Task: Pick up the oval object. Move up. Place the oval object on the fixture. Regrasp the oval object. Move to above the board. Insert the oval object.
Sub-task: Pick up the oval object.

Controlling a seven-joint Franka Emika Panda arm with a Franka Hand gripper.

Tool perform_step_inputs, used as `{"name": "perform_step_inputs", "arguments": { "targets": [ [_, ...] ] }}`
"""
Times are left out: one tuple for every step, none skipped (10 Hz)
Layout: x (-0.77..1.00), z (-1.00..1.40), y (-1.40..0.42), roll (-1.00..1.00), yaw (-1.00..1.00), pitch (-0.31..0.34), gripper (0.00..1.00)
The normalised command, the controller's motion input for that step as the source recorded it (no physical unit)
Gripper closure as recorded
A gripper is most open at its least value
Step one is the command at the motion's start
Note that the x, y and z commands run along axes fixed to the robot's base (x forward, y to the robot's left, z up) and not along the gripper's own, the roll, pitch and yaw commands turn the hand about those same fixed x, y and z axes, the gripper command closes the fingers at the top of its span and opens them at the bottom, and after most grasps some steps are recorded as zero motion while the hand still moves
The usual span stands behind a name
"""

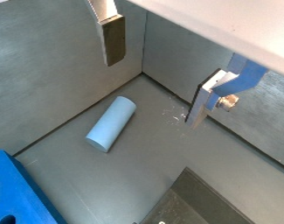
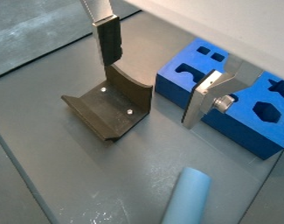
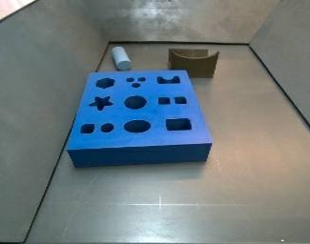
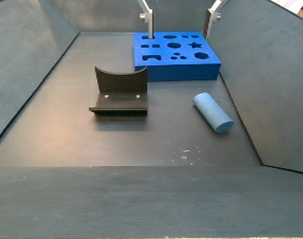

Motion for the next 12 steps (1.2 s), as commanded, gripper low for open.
{"name": "perform_step_inputs", "arguments": {
  "targets": [
    [0.00,-0.03,-0.10,0.00,0.00,0.000,0.00],
    [-0.54,-0.82,-0.29,0.06,0.14,-0.189,0.00],
    [-0.31,-1.00,-0.20,0.03,0.42,-0.023,0.00],
    [-0.17,-1.00,-0.18,0.02,0.59,-0.001,0.00],
    [-0.07,-1.00,-0.17,0.01,0.62,0.000,0.00],
    [0.02,-1.00,-0.19,0.01,0.52,0.000,0.00],
    [0.12,-1.00,-0.19,0.01,0.48,0.000,0.00],
    [0.14,-1.00,-0.18,0.03,0.44,0.000,0.00],
    [0.15,-1.00,-0.14,0.05,0.40,0.000,0.00],
    [0.00,-1.00,-0.07,0.13,0.33,-0.017,0.00],
    [-0.17,-1.00,0.00,0.13,0.19,-0.090,0.00],
    [-0.08,-0.07,0.00,0.00,0.03,-0.110,0.00]
  ]
}}
